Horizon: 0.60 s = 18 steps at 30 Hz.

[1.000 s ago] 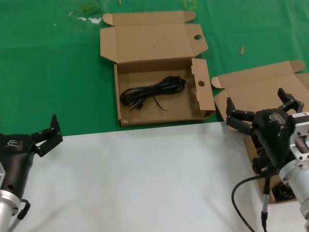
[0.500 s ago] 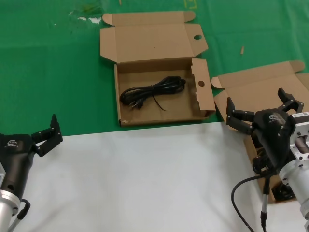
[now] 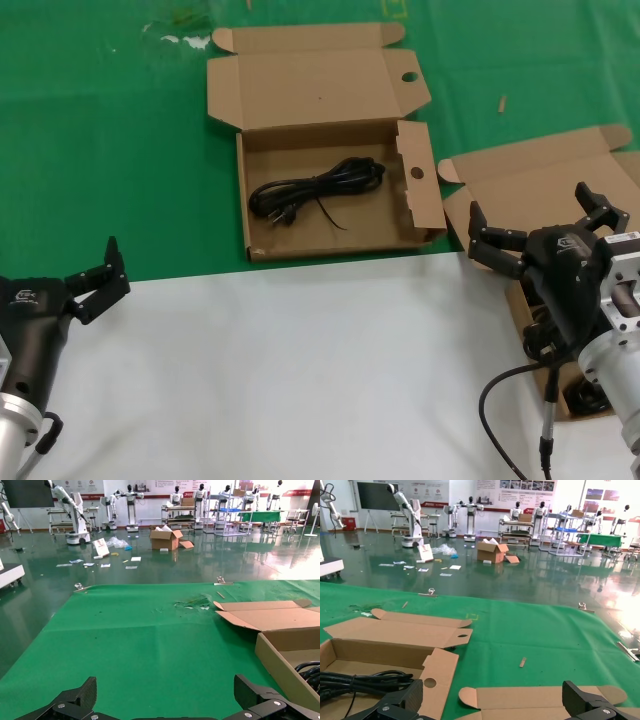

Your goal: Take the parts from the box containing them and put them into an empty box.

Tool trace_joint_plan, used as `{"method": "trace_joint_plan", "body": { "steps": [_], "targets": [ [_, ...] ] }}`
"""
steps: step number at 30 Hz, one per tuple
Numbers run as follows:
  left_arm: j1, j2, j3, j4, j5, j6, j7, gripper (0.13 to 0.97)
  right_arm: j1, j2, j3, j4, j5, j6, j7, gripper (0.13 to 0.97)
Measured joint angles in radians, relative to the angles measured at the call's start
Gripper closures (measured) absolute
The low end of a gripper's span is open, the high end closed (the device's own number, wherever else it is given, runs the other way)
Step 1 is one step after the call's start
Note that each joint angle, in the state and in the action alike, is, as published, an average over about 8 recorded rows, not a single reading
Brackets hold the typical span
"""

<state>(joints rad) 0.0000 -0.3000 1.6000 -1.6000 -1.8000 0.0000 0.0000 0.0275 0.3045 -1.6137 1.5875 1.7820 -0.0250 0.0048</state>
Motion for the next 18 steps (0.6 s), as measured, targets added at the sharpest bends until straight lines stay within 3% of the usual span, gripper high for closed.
{"method": "trace_joint_plan", "body": {
  "steps": [18],
  "targets": [
    [0.0, 0.0, 0.0, 0.0, 0.0, 0.0, 0.0, 0.132, 0.0, 0.0, 0.0, 0.0, 0.0, 0.0, 0.0, 0.129]
  ]
}}
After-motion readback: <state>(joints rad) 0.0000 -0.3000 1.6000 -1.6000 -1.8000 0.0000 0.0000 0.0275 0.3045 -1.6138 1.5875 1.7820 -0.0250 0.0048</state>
